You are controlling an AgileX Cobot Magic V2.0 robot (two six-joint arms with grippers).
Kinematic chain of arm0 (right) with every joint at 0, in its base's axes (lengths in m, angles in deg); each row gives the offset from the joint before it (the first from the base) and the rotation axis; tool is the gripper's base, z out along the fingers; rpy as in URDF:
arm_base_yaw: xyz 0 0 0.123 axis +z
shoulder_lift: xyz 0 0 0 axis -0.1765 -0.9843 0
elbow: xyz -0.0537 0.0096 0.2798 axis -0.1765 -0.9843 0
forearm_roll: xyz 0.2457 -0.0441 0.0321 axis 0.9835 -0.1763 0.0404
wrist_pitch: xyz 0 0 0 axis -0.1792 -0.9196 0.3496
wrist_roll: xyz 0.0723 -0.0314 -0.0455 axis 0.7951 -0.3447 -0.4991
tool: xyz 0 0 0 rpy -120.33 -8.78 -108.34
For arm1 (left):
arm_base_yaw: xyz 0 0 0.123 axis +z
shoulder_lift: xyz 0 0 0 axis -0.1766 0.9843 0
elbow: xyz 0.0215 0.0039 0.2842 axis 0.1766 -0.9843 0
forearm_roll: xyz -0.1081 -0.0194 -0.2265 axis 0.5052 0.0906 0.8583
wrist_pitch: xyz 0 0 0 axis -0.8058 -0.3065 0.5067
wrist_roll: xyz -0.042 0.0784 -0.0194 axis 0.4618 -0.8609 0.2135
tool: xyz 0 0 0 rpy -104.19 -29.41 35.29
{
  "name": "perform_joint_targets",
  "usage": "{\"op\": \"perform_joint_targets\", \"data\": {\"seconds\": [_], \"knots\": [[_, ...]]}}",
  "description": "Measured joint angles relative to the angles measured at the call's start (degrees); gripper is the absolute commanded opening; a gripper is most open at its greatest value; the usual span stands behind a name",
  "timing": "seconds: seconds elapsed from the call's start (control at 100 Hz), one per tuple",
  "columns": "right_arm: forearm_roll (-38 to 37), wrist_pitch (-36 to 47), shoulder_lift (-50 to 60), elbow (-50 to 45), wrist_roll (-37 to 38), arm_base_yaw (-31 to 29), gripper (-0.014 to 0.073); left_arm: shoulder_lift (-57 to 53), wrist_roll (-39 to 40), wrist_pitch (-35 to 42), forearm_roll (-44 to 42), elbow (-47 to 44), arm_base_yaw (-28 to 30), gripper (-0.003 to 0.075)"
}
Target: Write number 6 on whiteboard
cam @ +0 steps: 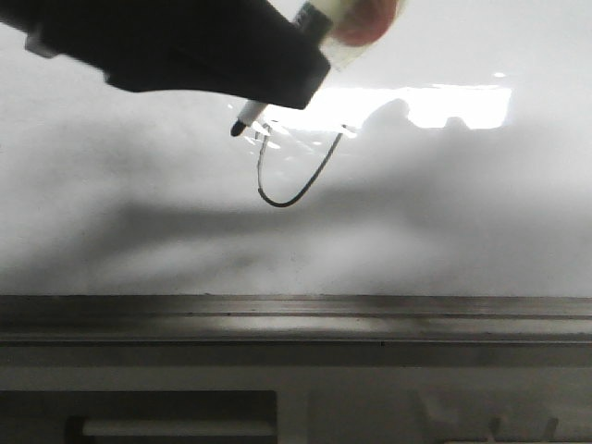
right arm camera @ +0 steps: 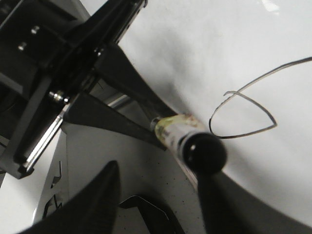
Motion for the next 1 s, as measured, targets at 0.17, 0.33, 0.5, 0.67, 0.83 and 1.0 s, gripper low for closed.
{"op": "perform_joint_targets", "data": {"seconds": [0.17,0.33,0.5,0.67,0.83,1.0], "knots": [[-2.0,-0.1,1.3,-0.1,0.4,-3.9,0.0399,-2.4,4.0,3.5,1.7,-0.7,1.6,-0.0020],[-3.0,0.0,7.2,-3.5,1.1,-9.8,0.0392,-8.9,5.9,10.8,13.3,-6.1,5.1,-0.0020],[-3.1,3.0,14.4,-10.8,1.4,-12.4,0.0392,-13.6,6.6,18.5,25.9,-12.9,6.0,-0.0020],[-0.5,7.0,17.4,-15.2,1.5,-12.7,0.0392,-11.1,6.5,19.5,30.2,-14.4,6.0,-0.0020],[0.5,7.5,17.5,-15.8,1.5,-12.7,0.0392,-6.0,6.5,19.6,31.1,-12.3,6.0,-0.0020],[0.6,7.5,17.5,-16.0,1.5,-12.7,0.0392,-2.5,6.5,19.9,31.2,-9.8,6.0,-0.0020]]}}
